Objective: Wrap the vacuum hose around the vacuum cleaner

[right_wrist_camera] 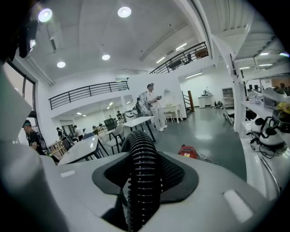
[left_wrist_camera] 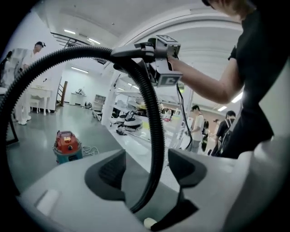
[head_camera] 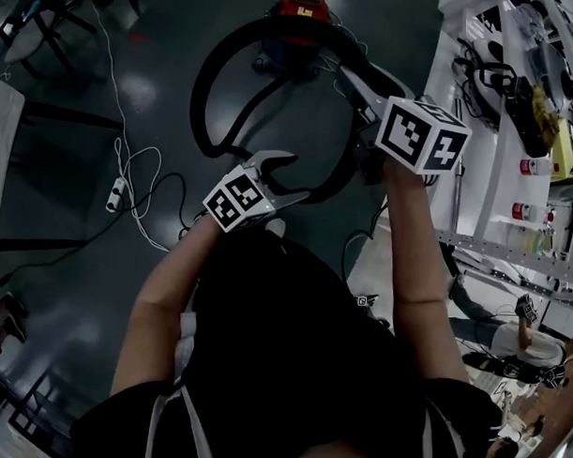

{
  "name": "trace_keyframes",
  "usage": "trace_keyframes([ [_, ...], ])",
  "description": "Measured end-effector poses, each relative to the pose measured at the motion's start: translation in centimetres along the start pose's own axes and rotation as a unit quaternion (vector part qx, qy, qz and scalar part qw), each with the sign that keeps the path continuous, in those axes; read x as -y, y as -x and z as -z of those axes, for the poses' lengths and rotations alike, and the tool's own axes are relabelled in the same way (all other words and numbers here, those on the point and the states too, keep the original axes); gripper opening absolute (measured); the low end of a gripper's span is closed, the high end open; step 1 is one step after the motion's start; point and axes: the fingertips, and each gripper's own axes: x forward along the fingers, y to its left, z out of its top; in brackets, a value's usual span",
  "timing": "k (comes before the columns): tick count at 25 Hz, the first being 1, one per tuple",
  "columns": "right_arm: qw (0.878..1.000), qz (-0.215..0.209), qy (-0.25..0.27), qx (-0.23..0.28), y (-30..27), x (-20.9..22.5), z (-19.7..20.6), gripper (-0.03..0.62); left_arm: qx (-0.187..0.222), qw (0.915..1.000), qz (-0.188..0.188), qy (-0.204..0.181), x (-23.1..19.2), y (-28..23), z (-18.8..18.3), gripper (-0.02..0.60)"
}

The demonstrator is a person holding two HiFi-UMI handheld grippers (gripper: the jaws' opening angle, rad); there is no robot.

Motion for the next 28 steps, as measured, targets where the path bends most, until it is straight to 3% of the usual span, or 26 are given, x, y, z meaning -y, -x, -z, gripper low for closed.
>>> trace_keyframes([
  [5,1.000,-0.004,0.024,0.005,-1.0,-2.2,-3.6,0.178,-0.012,0.9995,0.029,-0.008,0.2,-1.7,0.6,0.316],
  [11,1.000,-0.011,0.025,0.011,-1.4,-3.8,-6.0,0.178,0.034,0.9985,0.043,-0.004,-0.2,-3.9,-1.4,0.333],
  [14,1.000,-0.006,0.014,0.016,-0.8,-3.3,-6.3,0.178,0.028,0.9980,0.057,-0.001,-0.6,-5.1,-1.6,0.333],
  [19,1.000,0.006,-0.011,0.029,0.7,-2.6,-6.6,0.178,0.028,0.9935,0.108,-0.020,0.7,-6.2,-0.2,0.333],
  [24,0.999,0.007,-0.017,0.039,1.9,-3.3,-7.1,0.179,0.022,0.9920,0.122,-0.021,1.4,-7.8,2.0,0.333],
  [26,0.999,0.008,-0.013,0.041,2.4,-3.4,-7.2,0.179,0.024,0.9910,0.129,-0.026,1.8,-8.2,2.2,0.302],
  [27,0.999,0.010,-0.006,0.041,2.6,-3.3,-7.3,0.179,0.022,0.9901,0.135,-0.033,2.2,-8.3,2.1,0.214],
  [28,0.999,0.013,0.001,0.039,2.8,-3.1,-7.3,0.179,0.018,0.9891,0.141,-0.039,2.5,-8.4,2.1,0.181],
])
